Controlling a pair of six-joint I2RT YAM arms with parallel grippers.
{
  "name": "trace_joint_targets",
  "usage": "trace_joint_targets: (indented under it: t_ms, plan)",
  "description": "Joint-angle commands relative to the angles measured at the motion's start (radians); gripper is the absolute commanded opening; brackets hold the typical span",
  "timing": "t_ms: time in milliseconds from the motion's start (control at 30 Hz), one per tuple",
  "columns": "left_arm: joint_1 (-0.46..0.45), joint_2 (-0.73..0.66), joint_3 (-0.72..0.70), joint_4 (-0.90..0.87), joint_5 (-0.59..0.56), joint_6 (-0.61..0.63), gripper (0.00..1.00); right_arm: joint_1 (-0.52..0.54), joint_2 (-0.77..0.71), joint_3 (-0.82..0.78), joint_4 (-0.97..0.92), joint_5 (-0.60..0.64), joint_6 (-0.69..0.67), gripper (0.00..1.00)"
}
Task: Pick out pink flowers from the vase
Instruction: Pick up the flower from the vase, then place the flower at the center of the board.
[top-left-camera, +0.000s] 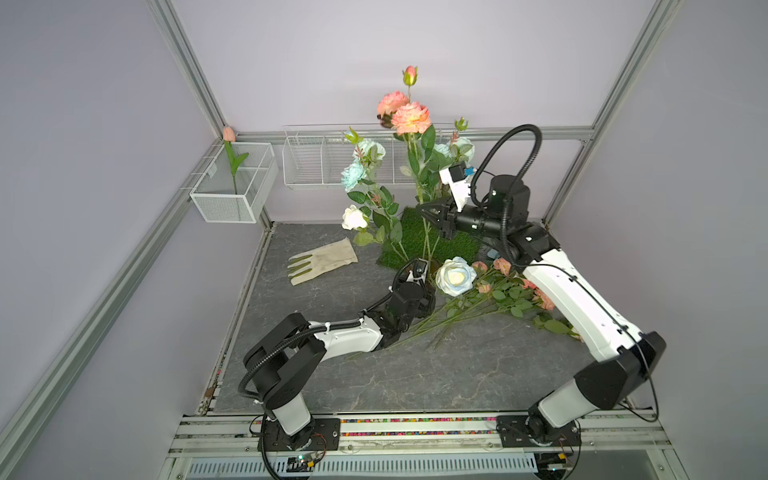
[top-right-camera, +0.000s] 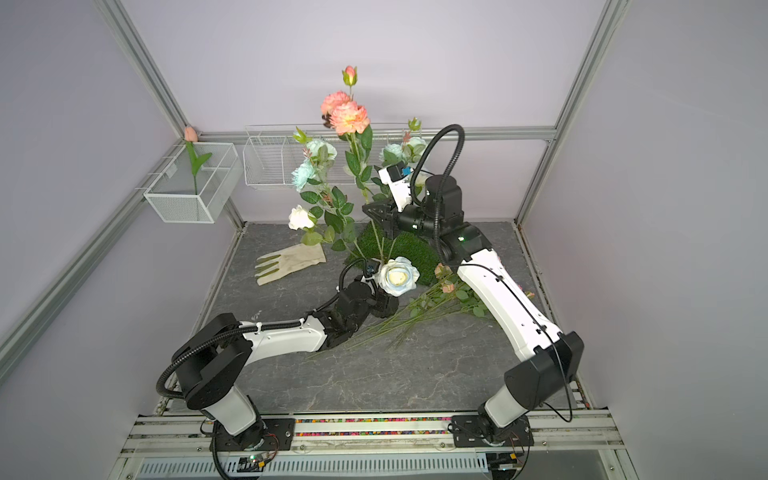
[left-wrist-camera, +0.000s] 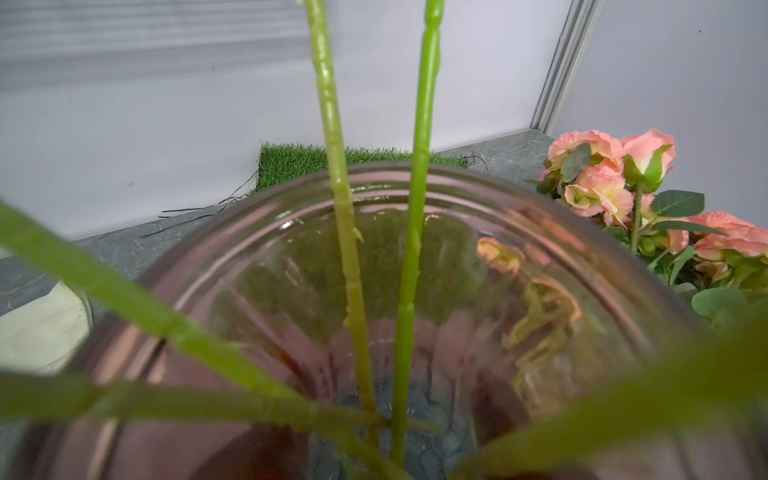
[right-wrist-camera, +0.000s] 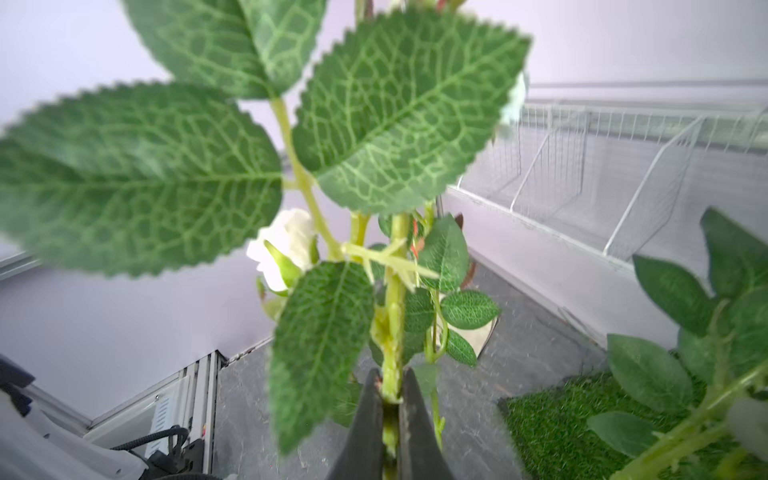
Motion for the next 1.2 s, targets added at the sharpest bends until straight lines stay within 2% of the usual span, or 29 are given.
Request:
trace_joint_targets:
  t_ms: [0,100,167,267,333,367,467,567,733,1000,1067,1167]
  plan:
    - [-0.003,0.065,-0.025,-0.195,0.049,-0.053,0.00,-0.004,-0.105,-0.043,0.004,0.143,-0.063,0.06]
    - [-0.001,0.062,-0.025,-0.193,0.040,-0.052,0.00,-0.040,-0.215,-0.092,-0.001,0.357,-0.075,0.06]
    - [-0.002,0.059,-0.027,-0.191,0.036,-0.048,0.00,-0.088,-0.288,-0.134,-0.012,0.523,-0.029,0.06]
    - [-0.002,0.055,-0.025,-0.190,0.029,-0.044,0.00,-0.212,-0.396,-0.231,-0.062,0.697,0.109,0.06]
    - [-0.001,0.053,-0.023,-0.190,0.029,-0.041,0.00,-0.304,-0.455,-0.318,-0.136,0.742,0.230,0.06]
    - [-0.002,0.052,-0.024,-0.189,0.029,-0.038,0.00,-0.359,-0.476,-0.365,-0.161,0.743,0.284,0.06]
    - [-0.003,0.051,-0.021,-0.191,0.026,-0.023,0.00,-0.453,-0.538,-0.564,-0.169,0.634,0.479,0.06]
    - [-0.003,0.050,-0.017,-0.193,0.023,-0.007,0.00,-0.466,-0.552,-0.771,-0.103,0.512,0.622,0.06]
    - [-0.004,0.049,-0.010,-0.196,0.027,0.002,0.00,-0.456,-0.516,-1.045,0.105,0.452,0.830,0.08]
    - [-0.003,0.046,0.000,-0.213,0.029,0.008,0.00,-0.433,-0.355,-1.136,0.326,0.493,0.955,0.12]
    - [-0.004,0.044,0.000,-0.213,0.028,0.013,0.00,-0.432,-0.294,-1.152,0.418,0.479,1.022,0.20]
    - [-0.003,0.043,0.003,-0.219,0.028,0.015,0.00,-0.431,-0.203,-1.154,0.546,0.428,1.110,0.46]
